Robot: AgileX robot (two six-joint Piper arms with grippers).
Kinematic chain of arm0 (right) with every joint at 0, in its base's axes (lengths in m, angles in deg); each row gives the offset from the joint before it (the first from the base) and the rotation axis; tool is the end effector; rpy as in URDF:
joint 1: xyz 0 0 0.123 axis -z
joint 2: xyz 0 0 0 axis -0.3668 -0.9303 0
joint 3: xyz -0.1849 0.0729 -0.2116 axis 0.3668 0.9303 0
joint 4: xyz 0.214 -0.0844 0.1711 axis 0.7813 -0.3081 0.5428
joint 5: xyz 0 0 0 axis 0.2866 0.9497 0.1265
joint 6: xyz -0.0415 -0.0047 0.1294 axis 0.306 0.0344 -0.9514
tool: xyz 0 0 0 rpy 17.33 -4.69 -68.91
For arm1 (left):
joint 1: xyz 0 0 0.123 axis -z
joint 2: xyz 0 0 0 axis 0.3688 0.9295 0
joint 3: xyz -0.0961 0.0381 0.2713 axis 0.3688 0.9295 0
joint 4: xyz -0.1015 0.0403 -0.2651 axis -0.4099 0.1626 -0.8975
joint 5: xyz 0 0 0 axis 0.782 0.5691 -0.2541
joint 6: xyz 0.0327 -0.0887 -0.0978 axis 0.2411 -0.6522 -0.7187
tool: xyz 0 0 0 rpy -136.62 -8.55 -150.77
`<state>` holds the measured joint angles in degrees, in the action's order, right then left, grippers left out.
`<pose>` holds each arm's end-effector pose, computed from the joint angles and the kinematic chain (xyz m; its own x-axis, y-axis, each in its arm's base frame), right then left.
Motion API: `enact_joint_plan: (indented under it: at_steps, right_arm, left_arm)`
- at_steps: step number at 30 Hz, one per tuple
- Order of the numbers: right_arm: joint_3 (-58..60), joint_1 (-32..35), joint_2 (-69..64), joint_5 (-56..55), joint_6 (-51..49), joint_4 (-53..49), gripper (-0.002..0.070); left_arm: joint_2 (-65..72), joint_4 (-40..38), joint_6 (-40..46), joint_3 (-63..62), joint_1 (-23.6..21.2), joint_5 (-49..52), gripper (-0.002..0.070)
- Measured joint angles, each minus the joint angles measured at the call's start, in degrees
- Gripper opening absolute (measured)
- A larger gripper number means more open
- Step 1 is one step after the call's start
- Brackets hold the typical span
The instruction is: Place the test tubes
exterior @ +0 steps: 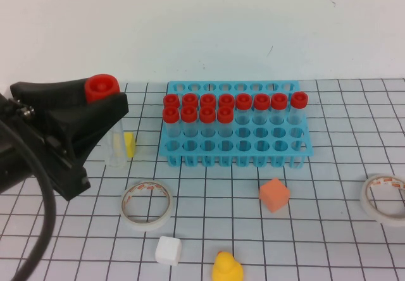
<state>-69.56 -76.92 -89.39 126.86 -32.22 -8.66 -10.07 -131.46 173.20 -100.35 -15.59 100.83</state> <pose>0.0931 0.1350 0.3139 -0.0947 -0.6852 -0.7221 -0.8972 0.3731 -0.2364 0.2364 -0.1068 0.3603 -0.0836 -0.0693 -0.9941 0.6736 0.7312 -0.1076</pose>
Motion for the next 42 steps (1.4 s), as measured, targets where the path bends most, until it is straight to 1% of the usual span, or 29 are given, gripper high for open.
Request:
enact_joint_plan:
  at_steps: [6, 11, 17, 19, 22, 27, 31, 32, 34, 37, 40, 42]
  right_arm:
    - [4.11, 0.0, 1.65, 0.36, -2.12, 0.31, -0.0001]
    - [5.14, 0.0, 1.65, 0.73, -2.34, 0.4, -0.0001]
    - [5.14, 0.0, 1.65, 0.76, -2.36, 0.4, -0.0001]
    - [5.14, 0.0, 1.65, 0.76, -2.36, 0.4, -0.0001]
    - [5.14, 0.0, 1.65, 0.76, -2.36, 0.4, -0.0001]
    - [5.14, 0.0, 1.65, 0.85, -2.36, 0.4, -0.0001]
    - [5.14, 0.0, 1.65, 0.85, -2.36, 0.4, -0.0001]
    - [5.14, 0.0, 1.65, 0.85, -2.36, 0.4, -0.0001]
    - [5.14, 0.0, 1.65, 0.85, -2.36, 0.4, -0.0001]
    - [5.14, 0.0, 1.65, 0.85, -2.36, 0.4, -0.0001]
    - [5.14, 0.0, 1.65, 0.85, -2.46, 0.4, -0.0001]
    - [5.14, 0.0, 1.65, 0.85, -2.46, 0.4, -0.0001]
  left_arm:
    - [0.0, -0.04, 0.0, 0.0, 0.0, -2.42, 0.0267]
    - [0.0, -0.15, 0.0, 0.0, 0.0, -4.71, 0.0267]
    - [0.0, -0.5, -0.45, 0.0, 0.0, -10.75, 0.0267]
    - [0.0, -0.89, -1.3, 0.0, 0.0, -14.48, 0.0267]
    - [0.1, -1.19, -1.09, 0.0, 0.0, -16.73, 0.0267]
    - [0.1, -1.38, 2.02, 0.0, 0.0, -17.9, 0.0267]
    - [0.1, -1.38, 2.31, 0.0, 0.0, -16.47, 0.0267]
    - [0.1, -1.0, 0.82, -0.15, 0.0, -15.92, 0.0267]
    - [0.1, 2.66, -5.08, -0.66, 0.0, -14.86, 0.0267]
    - [0.1, 12.25, -18.58, -1.65, 0.0, -13.9, 0.0267]
    - [0.1, 24.44, -30.71, -2.23, 0.9, -16.91, 0.0267]
    - [-0.09, 35.51, -43.86, -2.22, 2.98, -21.99, 0.0267]
